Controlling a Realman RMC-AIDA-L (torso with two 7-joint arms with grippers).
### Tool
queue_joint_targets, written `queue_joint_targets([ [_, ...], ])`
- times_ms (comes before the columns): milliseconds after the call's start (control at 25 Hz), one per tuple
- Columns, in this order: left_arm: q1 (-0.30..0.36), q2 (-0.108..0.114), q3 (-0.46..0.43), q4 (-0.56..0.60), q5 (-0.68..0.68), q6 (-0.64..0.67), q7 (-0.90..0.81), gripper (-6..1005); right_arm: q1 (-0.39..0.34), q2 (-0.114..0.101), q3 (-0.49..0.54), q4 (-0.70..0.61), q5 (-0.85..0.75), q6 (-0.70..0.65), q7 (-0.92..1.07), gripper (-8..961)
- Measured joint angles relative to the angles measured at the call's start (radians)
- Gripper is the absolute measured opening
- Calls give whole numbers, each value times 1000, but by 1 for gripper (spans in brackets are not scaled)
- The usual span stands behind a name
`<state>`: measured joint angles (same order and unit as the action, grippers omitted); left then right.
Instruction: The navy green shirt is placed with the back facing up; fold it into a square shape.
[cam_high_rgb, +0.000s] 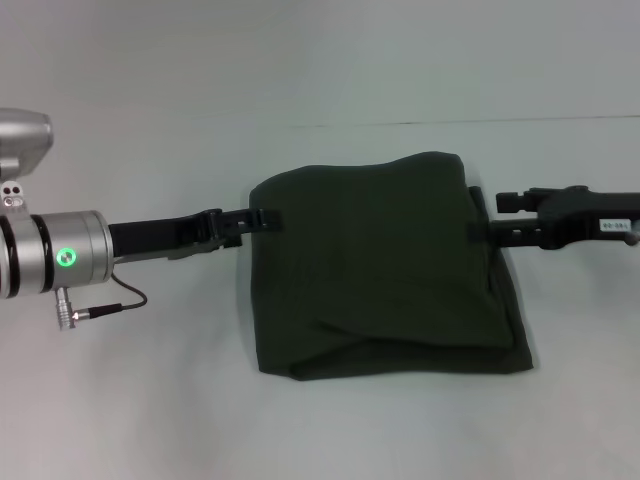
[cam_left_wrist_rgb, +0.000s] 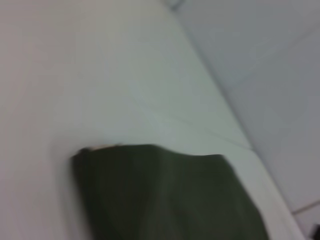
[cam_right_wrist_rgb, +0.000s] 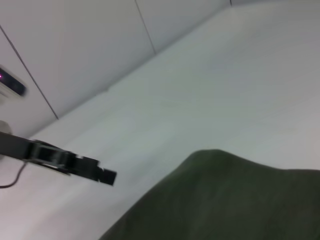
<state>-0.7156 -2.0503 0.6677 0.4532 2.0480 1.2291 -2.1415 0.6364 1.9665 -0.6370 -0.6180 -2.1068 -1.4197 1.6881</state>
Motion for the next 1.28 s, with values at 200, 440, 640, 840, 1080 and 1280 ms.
queue_joint_targets([
  [200, -38, 3, 7, -39, 93, -96, -139, 949, -30, -18, 8, 37, 52, -22, -70, 928],
  [440, -57, 4, 13, -100, 101, -184, -169, 949, -35, -36, 8, 64, 49, -24, -94, 928],
  [640, -69, -10, 9, -125, 96, -205, -169, 950, -41, -37, 11, 64, 50, -26, -102, 928],
  [840, -71, -27, 7, -132, 95, -218, -163, 949, -42, -39, 11, 64, 50, -27, -98, 928],
  [1080, -70, -43, 10, -140, 94, -232, -163, 915, -48, -40, 13, 64, 48, -28, -91, 928],
  [1280, -72, -50, 10, -143, 94, -236, -161, 886, -54, -40, 14, 64, 50, -34, -90, 928],
])
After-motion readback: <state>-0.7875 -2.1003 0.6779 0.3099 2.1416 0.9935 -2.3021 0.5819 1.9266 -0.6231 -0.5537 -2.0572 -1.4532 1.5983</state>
